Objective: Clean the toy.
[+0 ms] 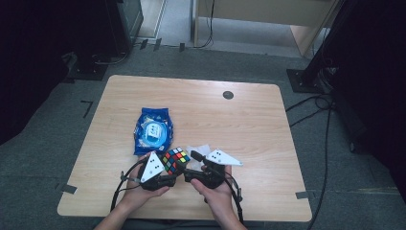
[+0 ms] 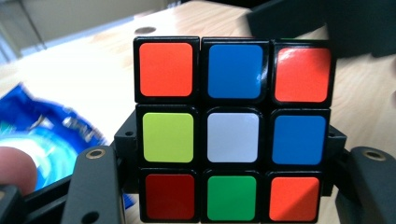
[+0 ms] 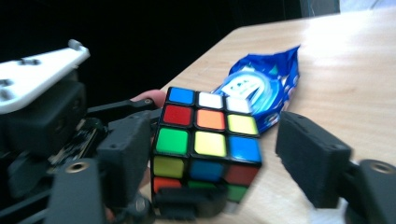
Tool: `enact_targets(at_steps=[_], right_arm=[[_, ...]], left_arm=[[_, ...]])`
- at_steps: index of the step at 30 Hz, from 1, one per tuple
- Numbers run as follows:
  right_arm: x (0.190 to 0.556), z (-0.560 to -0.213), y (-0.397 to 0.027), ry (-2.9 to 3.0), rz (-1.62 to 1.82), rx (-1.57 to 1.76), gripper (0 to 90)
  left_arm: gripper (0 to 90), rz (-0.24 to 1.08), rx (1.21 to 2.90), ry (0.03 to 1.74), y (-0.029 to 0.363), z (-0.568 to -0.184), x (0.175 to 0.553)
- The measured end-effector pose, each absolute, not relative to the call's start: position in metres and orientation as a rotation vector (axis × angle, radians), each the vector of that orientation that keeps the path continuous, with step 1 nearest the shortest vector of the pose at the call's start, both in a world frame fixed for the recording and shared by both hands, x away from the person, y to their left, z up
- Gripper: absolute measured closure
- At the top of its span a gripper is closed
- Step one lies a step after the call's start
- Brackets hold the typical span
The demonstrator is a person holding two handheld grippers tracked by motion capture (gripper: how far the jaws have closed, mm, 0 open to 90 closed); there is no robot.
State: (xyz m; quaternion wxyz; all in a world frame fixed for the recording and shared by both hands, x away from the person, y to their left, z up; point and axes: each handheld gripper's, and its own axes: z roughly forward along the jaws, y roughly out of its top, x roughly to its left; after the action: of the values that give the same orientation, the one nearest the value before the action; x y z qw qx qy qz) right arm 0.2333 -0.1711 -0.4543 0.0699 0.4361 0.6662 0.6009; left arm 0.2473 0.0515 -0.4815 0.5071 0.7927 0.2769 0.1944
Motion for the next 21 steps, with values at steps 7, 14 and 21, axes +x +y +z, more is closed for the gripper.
enact_targets(at_steps=[7,14,21], right_arm=[[0.256,-0.492,-0.199,2.197,1.256,1.276,35.8],[0.264,-0.519,-0.207,2.23,1.036,1.25,55.3],[0.267,-0.517,-0.211,2.255,1.097,1.281,88.4]], left_arm=[[34.1,0.429,1.922,0.72,0.064,-0.486,0.255],[34.1,0.422,1.939,0.718,0.061,-0.489,0.256],[34.1,0.41,1.943,0.696,0.06,-0.489,0.253]])
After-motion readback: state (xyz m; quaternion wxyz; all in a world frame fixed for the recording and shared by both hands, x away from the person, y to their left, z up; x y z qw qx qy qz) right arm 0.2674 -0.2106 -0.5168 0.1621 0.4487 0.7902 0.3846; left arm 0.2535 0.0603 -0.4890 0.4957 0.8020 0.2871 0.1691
